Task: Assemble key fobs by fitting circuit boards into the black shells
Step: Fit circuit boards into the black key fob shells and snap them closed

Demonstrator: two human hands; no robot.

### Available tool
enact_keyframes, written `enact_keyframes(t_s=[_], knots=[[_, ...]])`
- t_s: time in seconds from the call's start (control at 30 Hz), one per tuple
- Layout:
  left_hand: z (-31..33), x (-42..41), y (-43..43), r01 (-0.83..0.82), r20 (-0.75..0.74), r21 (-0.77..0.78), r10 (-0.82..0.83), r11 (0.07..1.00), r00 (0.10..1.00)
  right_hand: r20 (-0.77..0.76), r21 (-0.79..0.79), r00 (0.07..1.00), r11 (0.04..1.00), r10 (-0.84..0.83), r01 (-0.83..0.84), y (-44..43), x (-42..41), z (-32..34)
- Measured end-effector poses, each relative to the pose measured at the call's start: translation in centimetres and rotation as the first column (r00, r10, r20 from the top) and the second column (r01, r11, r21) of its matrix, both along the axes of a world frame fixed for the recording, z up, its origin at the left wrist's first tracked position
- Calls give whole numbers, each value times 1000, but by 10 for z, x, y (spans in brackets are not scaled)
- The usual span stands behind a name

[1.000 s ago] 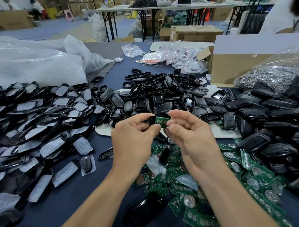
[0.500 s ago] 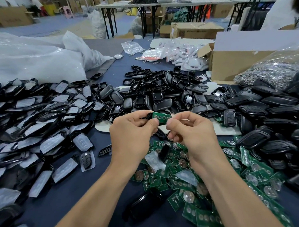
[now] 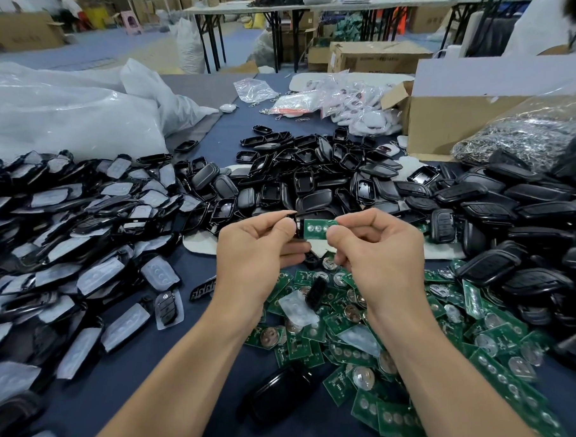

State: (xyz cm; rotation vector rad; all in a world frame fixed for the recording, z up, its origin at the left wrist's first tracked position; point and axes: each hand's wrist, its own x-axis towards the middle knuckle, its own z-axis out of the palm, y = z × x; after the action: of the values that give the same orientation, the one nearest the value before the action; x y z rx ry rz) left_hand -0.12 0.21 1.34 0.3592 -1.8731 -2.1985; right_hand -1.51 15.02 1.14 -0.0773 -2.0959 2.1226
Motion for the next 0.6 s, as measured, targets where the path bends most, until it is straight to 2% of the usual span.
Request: enact_keyframes(t_s=[0.13,0.4,0.6], knots=[[2,1,-1,1,0,-41,-1,999,1000,-72,108,997,993,-29,36,-2,1,1],[4,3,2,8,-1,-49,-8,999,1000,-99,233,990,965,-98,119,-4,3,1],[5,3,3,17,-6,-69,-18,997,1000,-148,266,977,946,-152,188,-8,6,1]])
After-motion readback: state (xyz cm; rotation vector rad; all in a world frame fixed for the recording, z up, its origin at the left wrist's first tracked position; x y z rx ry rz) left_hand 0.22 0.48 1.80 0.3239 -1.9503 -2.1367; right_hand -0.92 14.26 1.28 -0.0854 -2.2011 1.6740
